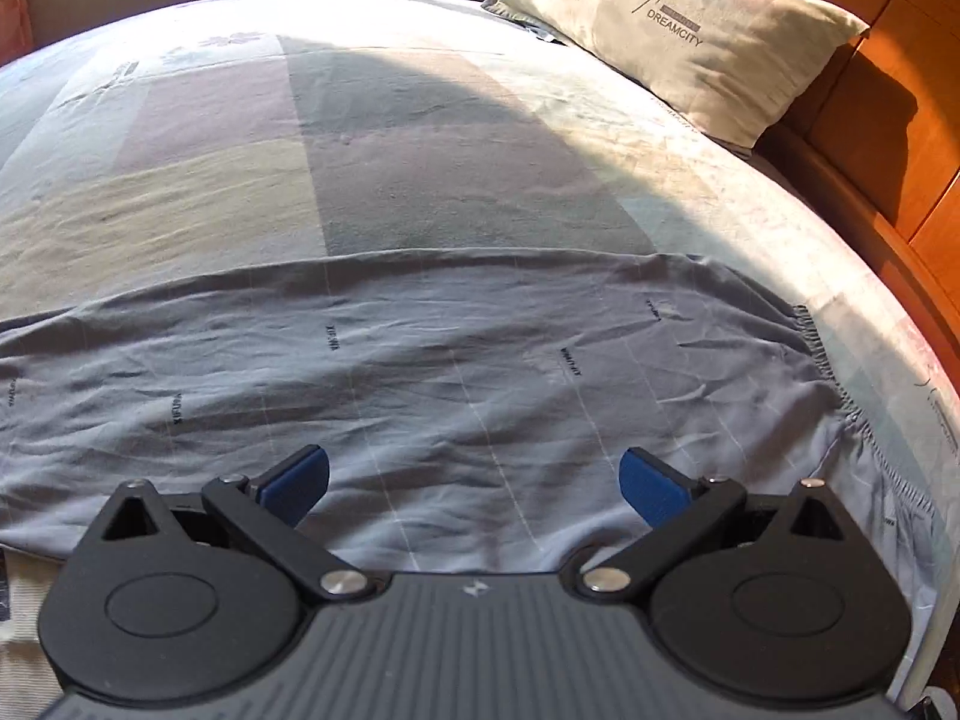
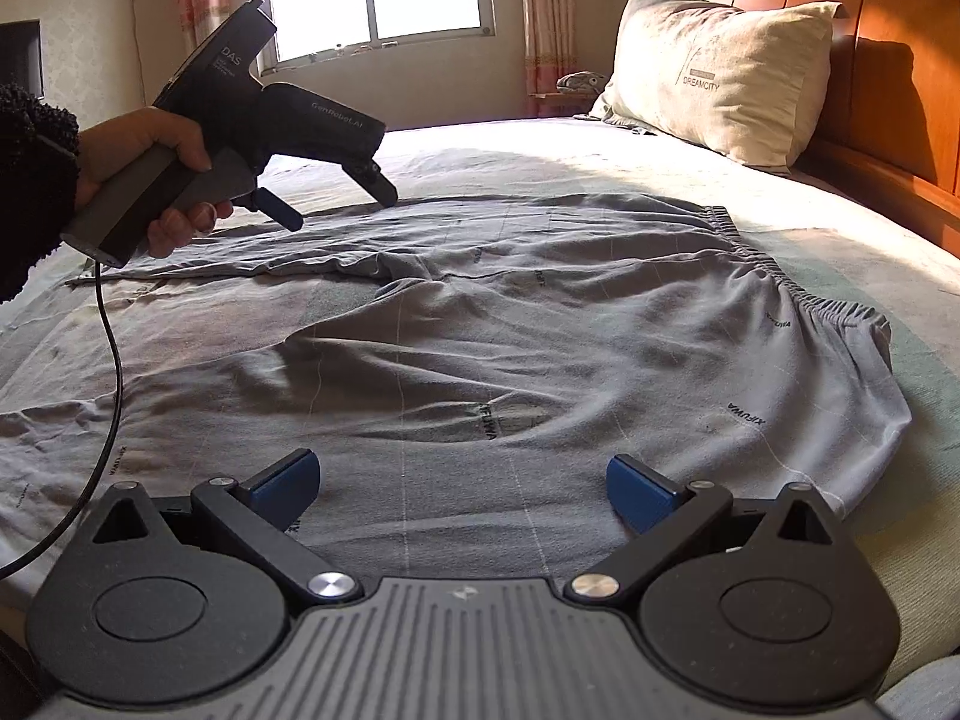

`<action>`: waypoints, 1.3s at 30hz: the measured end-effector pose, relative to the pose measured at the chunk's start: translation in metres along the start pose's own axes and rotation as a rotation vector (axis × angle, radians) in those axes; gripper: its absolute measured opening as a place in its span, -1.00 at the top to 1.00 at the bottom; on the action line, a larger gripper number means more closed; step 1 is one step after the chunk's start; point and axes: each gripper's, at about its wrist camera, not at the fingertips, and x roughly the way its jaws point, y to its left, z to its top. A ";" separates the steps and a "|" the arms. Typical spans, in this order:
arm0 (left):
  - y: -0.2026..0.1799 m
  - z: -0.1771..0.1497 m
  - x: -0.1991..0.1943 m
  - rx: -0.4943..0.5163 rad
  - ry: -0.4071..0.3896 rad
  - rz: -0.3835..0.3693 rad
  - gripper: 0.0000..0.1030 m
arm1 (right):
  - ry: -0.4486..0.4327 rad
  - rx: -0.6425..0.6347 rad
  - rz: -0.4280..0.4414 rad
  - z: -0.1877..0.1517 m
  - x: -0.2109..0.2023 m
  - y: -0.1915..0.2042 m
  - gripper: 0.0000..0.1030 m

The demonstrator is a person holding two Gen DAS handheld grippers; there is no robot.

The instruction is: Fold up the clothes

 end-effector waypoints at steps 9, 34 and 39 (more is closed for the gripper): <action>-0.005 -0.022 -0.009 -0.022 0.114 -0.056 -0.99 | 0.005 0.007 -0.007 -0.001 0.002 -0.002 -1.00; 0.288 0.014 -0.061 -0.465 -0.120 0.159 -0.99 | -0.036 -0.039 -0.109 0.003 0.022 0.011 -1.00; 0.299 0.000 -0.092 -0.370 -0.157 0.340 -0.99 | -0.041 -0.043 -0.115 0.003 0.023 0.013 -1.00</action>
